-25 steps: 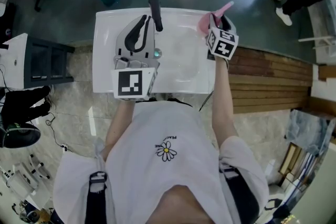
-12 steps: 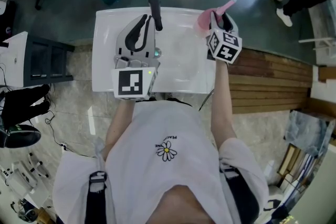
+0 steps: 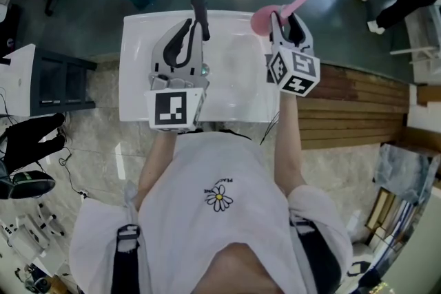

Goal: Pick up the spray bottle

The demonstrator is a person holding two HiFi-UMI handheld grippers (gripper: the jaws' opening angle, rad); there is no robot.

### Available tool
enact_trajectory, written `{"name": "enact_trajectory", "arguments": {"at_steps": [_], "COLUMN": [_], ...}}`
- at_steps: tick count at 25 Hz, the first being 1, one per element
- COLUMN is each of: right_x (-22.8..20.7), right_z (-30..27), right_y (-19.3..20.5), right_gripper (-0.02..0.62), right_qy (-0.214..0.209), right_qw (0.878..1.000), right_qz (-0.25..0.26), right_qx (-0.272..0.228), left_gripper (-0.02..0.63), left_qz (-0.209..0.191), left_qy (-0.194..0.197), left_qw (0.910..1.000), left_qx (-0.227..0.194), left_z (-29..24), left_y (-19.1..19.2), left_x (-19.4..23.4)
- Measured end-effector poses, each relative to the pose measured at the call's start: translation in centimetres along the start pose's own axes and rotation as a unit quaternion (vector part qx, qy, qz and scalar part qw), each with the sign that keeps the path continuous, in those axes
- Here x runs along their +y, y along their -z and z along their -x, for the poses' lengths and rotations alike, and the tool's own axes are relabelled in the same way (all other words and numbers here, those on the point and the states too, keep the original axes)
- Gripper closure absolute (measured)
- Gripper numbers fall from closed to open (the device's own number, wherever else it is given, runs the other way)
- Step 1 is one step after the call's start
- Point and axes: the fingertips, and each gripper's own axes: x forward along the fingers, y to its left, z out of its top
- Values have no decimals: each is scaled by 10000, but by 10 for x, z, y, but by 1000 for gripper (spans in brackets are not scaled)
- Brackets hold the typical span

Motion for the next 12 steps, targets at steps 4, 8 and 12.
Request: {"name": "enact_trajectory", "arguments": {"at_steps": [4, 8, 12], "right_x": [25, 49, 70], "right_z": [15, 33, 50], "right_y": [-26, -49, -59], "right_gripper": [400, 400, 400], "right_qy": [-177, -260, -195], "right_qw": [9991, 9970, 9943], "right_qz": [199, 420, 732], "right_qx": [-323, -600, -748], "left_gripper": [565, 565, 565], "left_qz": [-23, -20, -18], "left_qy": [-29, -95, -169], "left_qw": [10000, 9999, 9998], "left_qx": [-71, -106, -128], "left_z": [0, 2, 4], "left_y": [-3, -8, -10], "left_x": [1, 2, 6]}}
